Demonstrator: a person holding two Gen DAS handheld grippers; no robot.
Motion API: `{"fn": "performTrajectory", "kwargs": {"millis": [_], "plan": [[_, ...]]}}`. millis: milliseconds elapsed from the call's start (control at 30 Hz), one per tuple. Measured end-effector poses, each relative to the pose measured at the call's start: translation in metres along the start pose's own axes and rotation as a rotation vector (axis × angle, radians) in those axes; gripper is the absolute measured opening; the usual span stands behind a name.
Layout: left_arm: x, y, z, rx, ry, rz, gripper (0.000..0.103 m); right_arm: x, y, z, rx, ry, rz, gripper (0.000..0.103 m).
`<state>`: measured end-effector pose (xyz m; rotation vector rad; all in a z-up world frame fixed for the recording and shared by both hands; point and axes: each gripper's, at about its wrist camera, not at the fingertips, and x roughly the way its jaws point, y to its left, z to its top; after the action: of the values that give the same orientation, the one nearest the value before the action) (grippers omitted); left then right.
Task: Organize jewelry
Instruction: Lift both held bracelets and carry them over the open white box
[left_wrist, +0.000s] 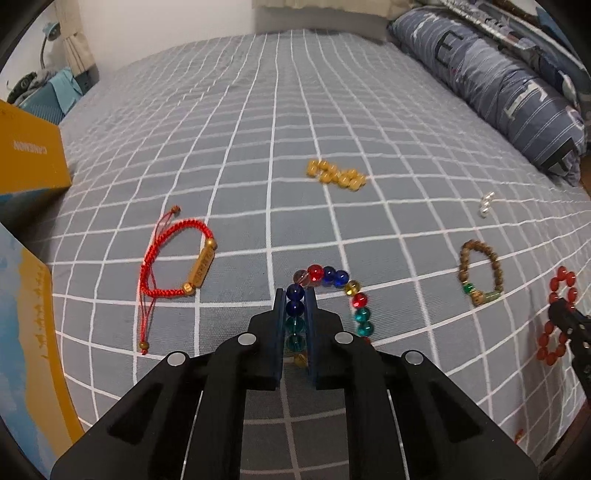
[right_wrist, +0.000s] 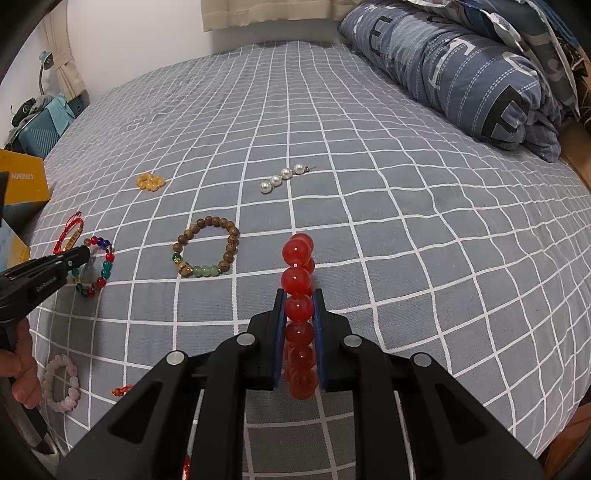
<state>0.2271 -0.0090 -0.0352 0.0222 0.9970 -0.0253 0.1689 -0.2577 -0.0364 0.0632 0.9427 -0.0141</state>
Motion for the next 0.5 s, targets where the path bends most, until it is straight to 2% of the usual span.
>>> {"fn": "performTrajectory", "kwargs": {"millis": [267, 500], "plan": [[-0.036, -0.006, 0.003, -0.002, -0.11, -0.06, 0.009, -0.009, 0.001, 0.001, -0.005, -0.051, 0.003, 0.013], [-0.06, -0.008, 0.004, -0.008, -0.183, -0.067, 0.009, -0.02, 0.003, 0.002, -0.008, -0.106, 0.005, 0.013]]}}
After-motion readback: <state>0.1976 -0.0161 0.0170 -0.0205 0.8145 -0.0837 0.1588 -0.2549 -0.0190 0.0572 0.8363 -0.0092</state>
